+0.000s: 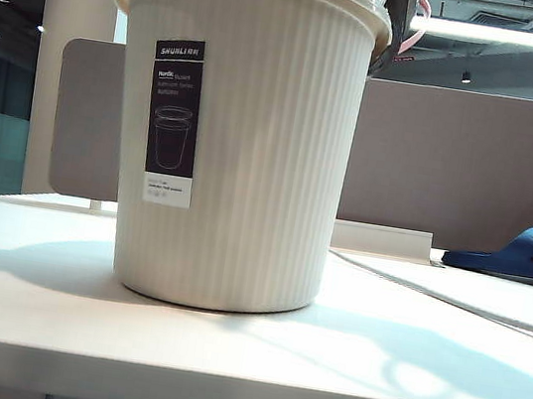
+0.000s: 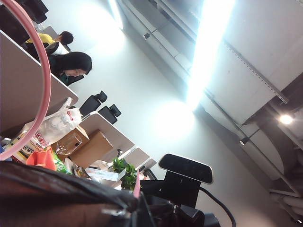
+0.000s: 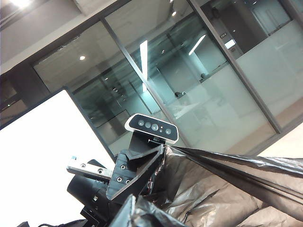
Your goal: Open the ring lid of the trash can, pull out the black garbage bag inside, and place it on the table.
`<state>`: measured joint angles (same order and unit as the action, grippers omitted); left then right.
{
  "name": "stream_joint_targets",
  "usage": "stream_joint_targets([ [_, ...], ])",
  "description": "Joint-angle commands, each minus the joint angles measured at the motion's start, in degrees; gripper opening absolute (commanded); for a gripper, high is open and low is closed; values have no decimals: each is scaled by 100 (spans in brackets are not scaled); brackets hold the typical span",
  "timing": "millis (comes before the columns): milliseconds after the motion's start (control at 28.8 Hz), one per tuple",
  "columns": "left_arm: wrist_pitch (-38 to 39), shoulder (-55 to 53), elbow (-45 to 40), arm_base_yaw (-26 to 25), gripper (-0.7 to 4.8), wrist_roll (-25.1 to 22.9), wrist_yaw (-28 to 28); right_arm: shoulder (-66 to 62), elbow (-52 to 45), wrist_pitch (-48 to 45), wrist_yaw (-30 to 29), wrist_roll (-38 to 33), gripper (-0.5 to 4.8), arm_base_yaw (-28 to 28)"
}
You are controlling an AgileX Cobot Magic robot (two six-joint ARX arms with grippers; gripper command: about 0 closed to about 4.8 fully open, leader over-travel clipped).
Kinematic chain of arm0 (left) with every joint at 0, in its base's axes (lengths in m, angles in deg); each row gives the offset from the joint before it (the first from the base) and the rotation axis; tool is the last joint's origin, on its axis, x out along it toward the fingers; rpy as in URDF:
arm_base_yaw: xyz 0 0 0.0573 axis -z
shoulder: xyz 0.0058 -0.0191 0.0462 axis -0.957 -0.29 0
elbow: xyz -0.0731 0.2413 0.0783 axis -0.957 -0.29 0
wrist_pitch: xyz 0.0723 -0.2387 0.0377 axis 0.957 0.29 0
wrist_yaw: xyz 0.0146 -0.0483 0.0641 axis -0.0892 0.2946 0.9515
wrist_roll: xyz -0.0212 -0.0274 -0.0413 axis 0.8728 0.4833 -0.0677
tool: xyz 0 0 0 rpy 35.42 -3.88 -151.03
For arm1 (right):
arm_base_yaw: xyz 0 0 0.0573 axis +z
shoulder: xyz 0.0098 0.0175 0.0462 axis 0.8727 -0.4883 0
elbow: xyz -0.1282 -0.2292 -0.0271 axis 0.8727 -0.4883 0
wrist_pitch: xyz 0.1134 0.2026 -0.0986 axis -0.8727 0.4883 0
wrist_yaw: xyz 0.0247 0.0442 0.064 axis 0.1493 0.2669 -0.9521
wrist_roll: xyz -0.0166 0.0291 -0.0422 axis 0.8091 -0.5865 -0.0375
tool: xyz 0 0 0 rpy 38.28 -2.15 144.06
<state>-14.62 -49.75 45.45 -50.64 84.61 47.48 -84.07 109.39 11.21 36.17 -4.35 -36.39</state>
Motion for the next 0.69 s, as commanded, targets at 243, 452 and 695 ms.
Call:
stream_joint_targets([
  [243, -85, 11, 402, 2, -6, -74, -46, 42, 269, -76, -28, 42, -1, -87],
  [452, -7, -57, 820, 2, -6, -162, -125, 4, 765, 125, -28, 70, -1, -125],
  [695, -7, -111, 846, 2, -6, -153, -85, -157, 1292, 306, -48, 81, -1, -129],
])
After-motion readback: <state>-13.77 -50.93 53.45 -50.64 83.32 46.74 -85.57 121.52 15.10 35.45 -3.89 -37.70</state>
